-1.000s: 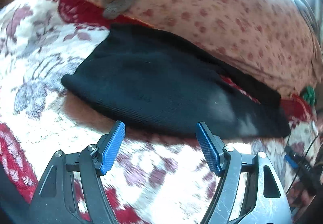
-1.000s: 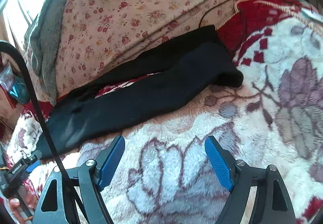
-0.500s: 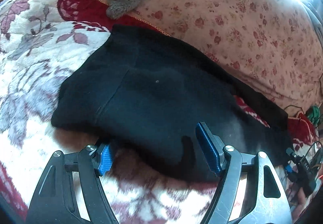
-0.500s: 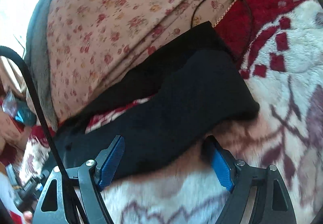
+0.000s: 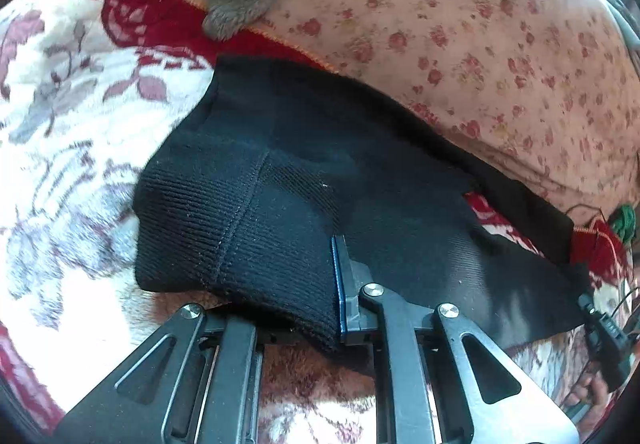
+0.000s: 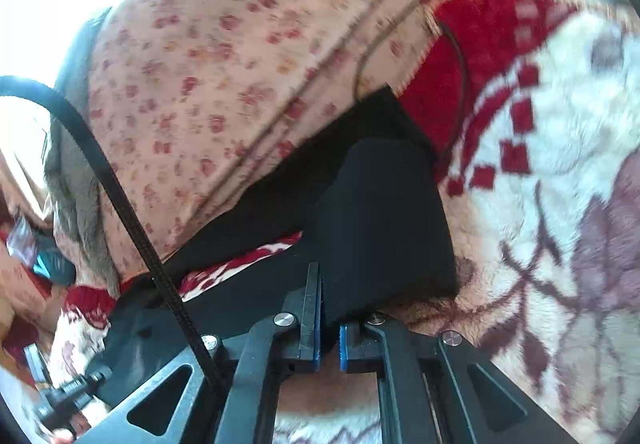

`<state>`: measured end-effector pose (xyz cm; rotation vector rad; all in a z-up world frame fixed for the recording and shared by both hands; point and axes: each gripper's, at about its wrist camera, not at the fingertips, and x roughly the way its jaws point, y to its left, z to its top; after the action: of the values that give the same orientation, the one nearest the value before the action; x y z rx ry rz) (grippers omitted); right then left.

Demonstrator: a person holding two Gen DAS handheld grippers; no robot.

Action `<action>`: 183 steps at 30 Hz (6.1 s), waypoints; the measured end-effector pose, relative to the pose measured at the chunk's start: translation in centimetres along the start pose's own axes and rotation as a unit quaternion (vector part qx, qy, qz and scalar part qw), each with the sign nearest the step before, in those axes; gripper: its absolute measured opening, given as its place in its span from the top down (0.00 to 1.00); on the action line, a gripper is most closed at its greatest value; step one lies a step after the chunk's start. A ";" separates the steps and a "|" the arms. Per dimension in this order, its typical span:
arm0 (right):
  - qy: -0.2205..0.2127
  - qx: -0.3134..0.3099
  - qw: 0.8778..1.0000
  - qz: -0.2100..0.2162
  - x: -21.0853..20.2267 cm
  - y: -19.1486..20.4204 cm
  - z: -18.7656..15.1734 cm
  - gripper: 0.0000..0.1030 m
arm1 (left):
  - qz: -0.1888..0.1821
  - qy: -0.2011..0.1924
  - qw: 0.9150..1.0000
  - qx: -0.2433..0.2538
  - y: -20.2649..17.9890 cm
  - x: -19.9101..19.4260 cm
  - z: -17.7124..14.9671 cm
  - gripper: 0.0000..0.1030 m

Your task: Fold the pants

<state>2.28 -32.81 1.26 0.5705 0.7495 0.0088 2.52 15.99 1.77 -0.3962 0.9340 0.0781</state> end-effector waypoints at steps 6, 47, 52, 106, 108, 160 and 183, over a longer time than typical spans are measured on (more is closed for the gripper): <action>-0.004 -0.035 0.999 0.015 -3.4 2.3 -1.0 0.95 | -0.009 -0.010 1.000 0.008 0.7 -2.8 0.4 0.90; -0.009 0.005 0.979 -0.204 -9.7 -4.3 -6.5 0.68 | 0.077 0.016 0.997 -0.006 9.6 -7.1 -5.2 0.65; -0.032 -0.020 0.983 -0.182 -12.1 -1.9 -5.6 0.61 | 0.078 0.014 0.997 -0.011 10.3 -9.2 -5.3 0.65; 0.122 0.086 0.985 0.086 14.7 4.0 3.8 0.88 | -0.026 0.074 0.995 -0.069 -1.9 8.1 8.1 0.50; 0.115 0.097 0.984 0.096 14.4 3.8 3.9 0.93 | -0.007 0.063 0.996 -0.070 -1.9 8.1 8.2 0.84; 0.053 0.069 0.988 0.130 -6.8 -4.2 -7.4 0.91 | -0.022 0.003 0.999 0.038 -0.2 -8.8 -8.5 0.94; 0.027 -0.015 0.996 -0.081 -7.9 -7.1 -5.4 0.85 | -0.030 0.029 0.998 0.041 1.3 -9.0 -10.7 0.91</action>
<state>-8.38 -37.80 -0.34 0.4814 0.8457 -0.1138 -11.44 14.26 2.88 -0.3511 0.9792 -0.0271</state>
